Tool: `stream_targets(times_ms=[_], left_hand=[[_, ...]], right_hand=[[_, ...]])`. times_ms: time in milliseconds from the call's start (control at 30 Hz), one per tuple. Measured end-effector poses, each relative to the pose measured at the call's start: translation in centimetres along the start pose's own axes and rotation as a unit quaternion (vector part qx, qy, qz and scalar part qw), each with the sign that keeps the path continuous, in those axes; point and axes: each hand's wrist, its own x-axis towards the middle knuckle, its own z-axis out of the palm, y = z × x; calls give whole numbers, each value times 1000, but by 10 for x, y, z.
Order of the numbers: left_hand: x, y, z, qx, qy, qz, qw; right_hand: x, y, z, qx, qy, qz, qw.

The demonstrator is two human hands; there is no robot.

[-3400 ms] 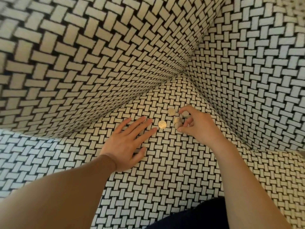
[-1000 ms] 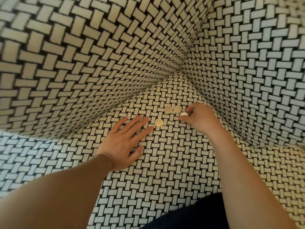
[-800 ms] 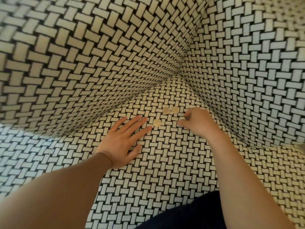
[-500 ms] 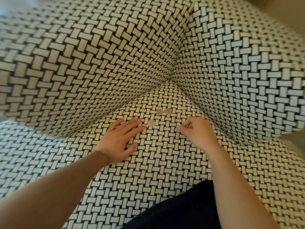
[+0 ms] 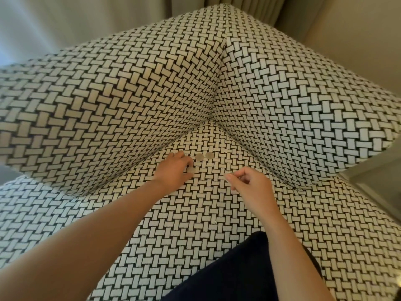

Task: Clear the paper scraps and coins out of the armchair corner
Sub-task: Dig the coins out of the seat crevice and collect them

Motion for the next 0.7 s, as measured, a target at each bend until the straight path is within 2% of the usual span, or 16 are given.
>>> stream_targets(times_ms=[200,400,567,700], left_hand=[[16,8,-8,-114,-33,-45,992],[40,21,-10,-106,-65,-43,991],[52,25,-8,-84,-66,-73,992],[54,26,-5,-71,-67,-85,992]], right_hand=[[2,-6,-4,187,30,72,979],[6,-4,-9,347,37,148,925],[10,-2,-11,409,34,189,892],[11,-1,-11,433,28,200,879]])
